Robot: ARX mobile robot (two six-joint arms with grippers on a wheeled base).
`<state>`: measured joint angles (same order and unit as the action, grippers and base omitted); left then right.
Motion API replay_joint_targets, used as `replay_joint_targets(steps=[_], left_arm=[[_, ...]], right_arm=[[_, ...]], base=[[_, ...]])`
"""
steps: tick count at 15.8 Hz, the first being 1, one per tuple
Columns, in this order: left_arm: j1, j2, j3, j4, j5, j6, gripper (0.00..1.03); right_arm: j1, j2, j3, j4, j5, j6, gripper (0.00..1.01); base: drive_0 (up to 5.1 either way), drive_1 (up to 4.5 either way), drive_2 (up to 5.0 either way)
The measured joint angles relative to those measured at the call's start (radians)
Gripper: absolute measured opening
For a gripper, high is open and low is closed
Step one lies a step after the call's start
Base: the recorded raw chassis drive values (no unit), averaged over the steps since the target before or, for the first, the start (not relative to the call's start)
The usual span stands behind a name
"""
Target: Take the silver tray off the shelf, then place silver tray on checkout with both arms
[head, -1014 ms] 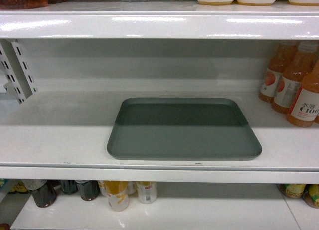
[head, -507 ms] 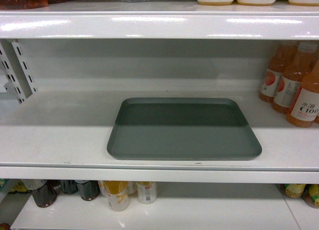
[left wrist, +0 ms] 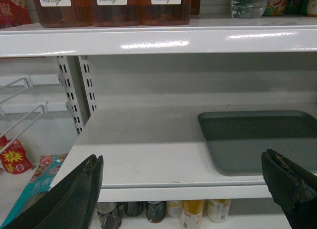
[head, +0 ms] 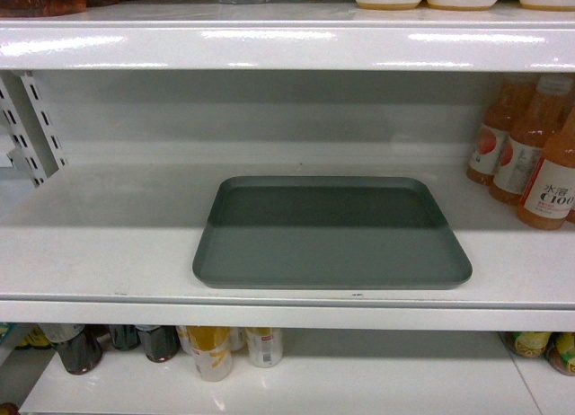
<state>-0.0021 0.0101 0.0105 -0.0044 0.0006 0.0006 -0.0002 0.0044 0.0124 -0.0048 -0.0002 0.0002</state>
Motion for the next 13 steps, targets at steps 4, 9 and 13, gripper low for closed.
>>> replay_joint_targets(steps=[4,9,13], left_arm=[[0.0,0.0,0.0,0.0,0.0,0.0,0.98],[0.0,0.0,0.0,0.0,0.0,0.0,0.98],[-0.153,0.353,0.106,-0.061,-0.311,0.001,0.98]], right_arm=[[0.0,0.0,0.0,0.0,0.0,0.0,0.98],[0.0,0.0,0.0,0.0,0.0,0.0,0.98],[-0.012,0.299,0.089,-0.134,-0.198,-0.055,0.98]], base=[[0.0,0.0,0.0],[0.0,0.0,0.0],[0.0,0.0,0.0]])
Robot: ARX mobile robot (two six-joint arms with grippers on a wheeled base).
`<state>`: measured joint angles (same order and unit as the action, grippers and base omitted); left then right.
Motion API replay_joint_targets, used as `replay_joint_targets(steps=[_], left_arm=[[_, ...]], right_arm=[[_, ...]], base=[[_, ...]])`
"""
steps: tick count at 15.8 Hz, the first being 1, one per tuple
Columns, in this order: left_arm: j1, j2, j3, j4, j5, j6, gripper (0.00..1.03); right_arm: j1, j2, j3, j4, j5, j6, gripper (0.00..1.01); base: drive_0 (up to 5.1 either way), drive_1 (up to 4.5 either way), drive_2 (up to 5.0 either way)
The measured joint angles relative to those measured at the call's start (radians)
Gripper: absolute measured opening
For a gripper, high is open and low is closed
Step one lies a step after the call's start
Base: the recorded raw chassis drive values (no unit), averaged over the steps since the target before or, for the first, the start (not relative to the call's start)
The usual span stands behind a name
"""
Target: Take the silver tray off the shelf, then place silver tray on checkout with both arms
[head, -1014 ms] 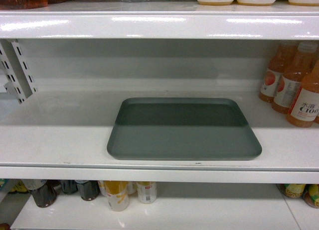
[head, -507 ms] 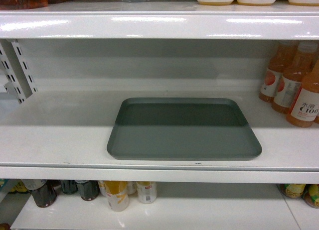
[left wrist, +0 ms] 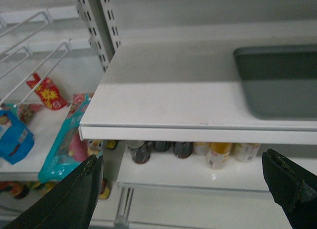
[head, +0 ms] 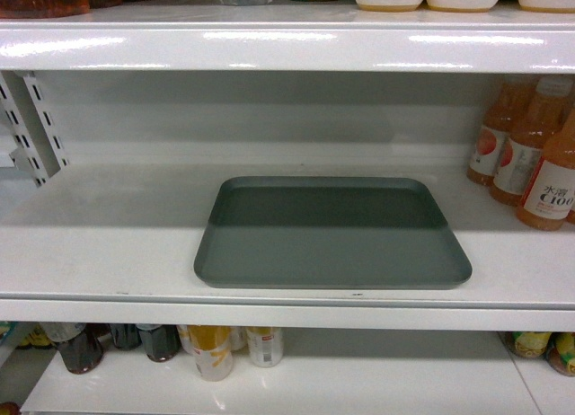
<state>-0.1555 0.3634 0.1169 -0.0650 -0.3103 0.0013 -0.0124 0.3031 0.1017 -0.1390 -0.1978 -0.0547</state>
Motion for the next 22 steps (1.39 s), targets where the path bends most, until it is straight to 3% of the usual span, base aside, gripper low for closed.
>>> replay_joint_targets(steps=[1,3,10,11,13,15,17,18,20,22], left_arm=[[0.008,0.151,0.008,0.082,-0.001,-0.008,0.98],[0.021,0.475,0.042,0.27,0.077,-0.052,0.98],[0.022,0.801,0.13,0.434,0.156,-0.105,0.98],[0.02,0.928,0.176,0.479,0.182,-0.127,0.98],[-0.003,1.211,0.323,0.515,0.188,-0.16,0.98],[-0.015,1.416,0.473,0.49,0.208,-0.181,0.98],[-0.015,1.567,0.62,0.47,0.215,-0.192,0.98],[-0.018,1.66,0.743,0.432,0.217,-0.185,0.98],[-0.068,1.835,1.038,0.315,0.227,-0.182,0.98],[-0.07,1.891,1.103,0.272,0.217,-0.19,0.98]], right_arm=[[0.021,0.113,0.0,0.057,0.0,-0.01,0.98],[0.037,0.374,0.005,0.235,0.032,-0.008,0.98],[0.051,0.673,0.056,0.424,0.071,0.007,0.98],[0.051,0.796,0.089,0.504,0.071,0.023,0.98],[0.037,1.096,0.2,0.647,0.064,0.063,0.98],[0.018,1.32,0.327,0.683,0.06,0.099,0.98],[0.011,1.472,0.449,0.689,0.061,0.111,0.98],[0.012,1.577,0.573,0.661,0.061,0.133,0.98],[0.034,1.836,0.92,0.547,0.111,0.147,0.98],[0.059,1.93,1.076,0.475,0.116,0.17,0.98]], base=[[0.0,0.0,0.0],[0.0,0.0,0.0],[0.0,0.0,0.0],[0.0,0.0,0.0],[0.0,0.0,0.0],[0.0,0.0,0.0],[0.0,0.0,0.0],[0.0,0.0,0.0],[0.0,0.0,0.0],[0.0,0.0,0.0]])
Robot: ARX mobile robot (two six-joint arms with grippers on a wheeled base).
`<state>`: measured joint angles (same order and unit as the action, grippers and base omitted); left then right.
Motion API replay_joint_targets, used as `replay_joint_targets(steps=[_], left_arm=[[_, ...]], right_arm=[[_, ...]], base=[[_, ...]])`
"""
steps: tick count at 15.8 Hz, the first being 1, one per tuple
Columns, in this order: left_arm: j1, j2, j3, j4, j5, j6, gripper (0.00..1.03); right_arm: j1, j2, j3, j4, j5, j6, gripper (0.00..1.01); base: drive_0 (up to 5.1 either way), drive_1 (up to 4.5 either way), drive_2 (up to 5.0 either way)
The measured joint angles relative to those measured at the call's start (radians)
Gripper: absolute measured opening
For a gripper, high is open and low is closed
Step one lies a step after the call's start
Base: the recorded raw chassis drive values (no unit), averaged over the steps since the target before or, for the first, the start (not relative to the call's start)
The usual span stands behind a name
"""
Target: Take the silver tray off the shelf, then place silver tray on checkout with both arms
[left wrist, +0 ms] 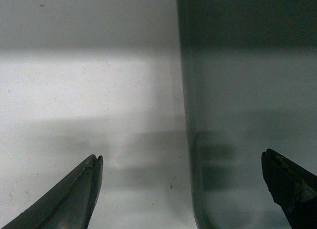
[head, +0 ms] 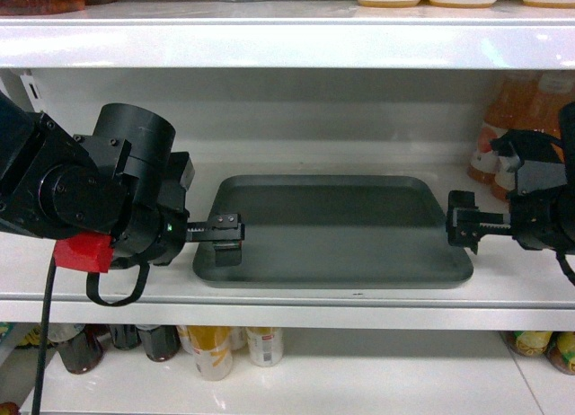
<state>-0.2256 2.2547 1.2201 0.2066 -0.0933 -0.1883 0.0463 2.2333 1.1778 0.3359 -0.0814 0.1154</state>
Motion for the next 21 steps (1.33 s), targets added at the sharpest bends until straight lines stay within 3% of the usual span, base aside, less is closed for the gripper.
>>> replay_joint_targets(steps=[4,8,10,12,13,18,21], left_arm=[[0.0,0.025,0.05,-0.029,-0.014,-0.001,0.98],[0.002,0.051,0.068,-0.053,-0.022,0.004,0.98],[0.002,0.053,0.074,-0.076,-0.03,0.005,0.98],[0.006,0.056,0.101,-0.133,-0.028,-0.005,0.98],[0.007,0.057,0.113,-0.175,-0.027,-0.018,0.85],[0.012,0.056,0.134,-0.26,0.024,-0.072,0.31],[0.007,0.045,0.103,-0.237,0.045,-0.094,0.04]], right_arm=[[0.024,0.08,0.11,-0.061,0.029,0.007,0.98],[0.051,0.123,0.156,-0.121,0.085,-0.022,0.98],[0.058,0.136,0.193,-0.18,0.09,-0.021,0.96],[0.06,0.151,0.246,-0.261,0.089,-0.022,0.77],[0.066,0.157,0.28,-0.325,0.087,-0.016,0.62],[0.068,0.161,0.293,-0.353,0.105,0.002,0.08],[0.064,0.158,0.278,-0.337,0.085,0.015,0.04]], base=[[0.0,0.0,0.0],[0.0,0.0,0.0],[0.0,0.0,0.0],[0.0,0.0,0.0],[0.0,0.0,0.0],[0.0,0.0,0.0],[0.0,0.0,0.0]])
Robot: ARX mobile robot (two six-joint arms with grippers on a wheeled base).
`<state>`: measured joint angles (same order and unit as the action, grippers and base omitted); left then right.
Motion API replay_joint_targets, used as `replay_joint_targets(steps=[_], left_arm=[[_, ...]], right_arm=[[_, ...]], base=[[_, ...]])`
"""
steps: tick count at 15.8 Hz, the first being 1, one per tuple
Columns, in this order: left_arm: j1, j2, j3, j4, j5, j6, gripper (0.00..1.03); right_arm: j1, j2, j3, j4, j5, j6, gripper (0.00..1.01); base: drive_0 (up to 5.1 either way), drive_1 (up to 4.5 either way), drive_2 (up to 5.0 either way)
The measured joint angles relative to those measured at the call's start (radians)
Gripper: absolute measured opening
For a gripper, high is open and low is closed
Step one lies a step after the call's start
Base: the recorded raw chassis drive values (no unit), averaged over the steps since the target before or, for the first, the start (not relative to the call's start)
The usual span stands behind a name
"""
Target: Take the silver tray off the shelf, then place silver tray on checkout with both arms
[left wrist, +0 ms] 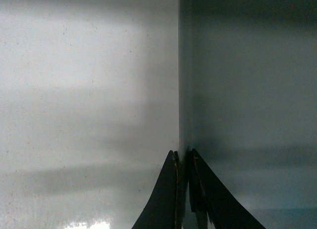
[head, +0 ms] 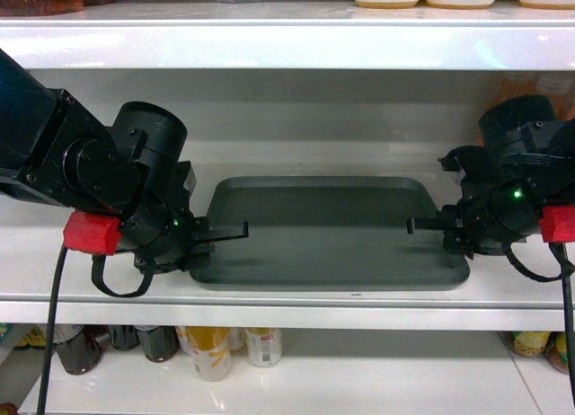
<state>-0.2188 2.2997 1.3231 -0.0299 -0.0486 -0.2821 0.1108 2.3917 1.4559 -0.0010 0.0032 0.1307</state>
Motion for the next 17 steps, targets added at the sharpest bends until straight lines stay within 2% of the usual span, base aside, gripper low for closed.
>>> replay_joint_targets(steps=[2,4,8,14,15,16,17], left_arm=[[0.006,-0.018,-0.037,0.024,0.034,-0.011,0.03],[0.006,-0.045,-0.084,0.045,0.034,-0.023,0.03],[-0.001,-0.122,-0.216,0.127,-0.002,-0.024,0.03],[-0.007,-0.179,-0.287,0.141,-0.017,-0.018,0.03],[-0.009,-0.219,-0.318,0.142,-0.019,-0.014,0.03],[-0.021,-0.386,-0.414,0.175,-0.022,0.002,0.03],[-0.032,-0.554,-0.56,0.185,-0.01,-0.011,0.03]], right_arm=[[0.0,-0.013,-0.032,0.023,-0.003,0.005,0.04],[0.006,-0.04,-0.088,0.058,-0.012,0.017,0.04],[0.009,-0.119,-0.242,0.152,-0.024,0.048,0.04],[0.009,-0.172,-0.33,0.189,-0.033,0.067,0.04],[0.007,-0.209,-0.381,0.204,-0.039,0.08,0.04],[-0.002,-0.391,-0.538,0.258,-0.054,0.116,0.04],[-0.008,-0.614,-0.715,0.294,-0.065,0.118,0.04]], base=[[0.0,0.0,0.0],[0.0,0.0,0.0],[0.0,0.0,0.0],[0.0,0.0,0.0],[0.0,0.0,0.0],[0.0,0.0,0.0],[0.0,0.0,0.0]])
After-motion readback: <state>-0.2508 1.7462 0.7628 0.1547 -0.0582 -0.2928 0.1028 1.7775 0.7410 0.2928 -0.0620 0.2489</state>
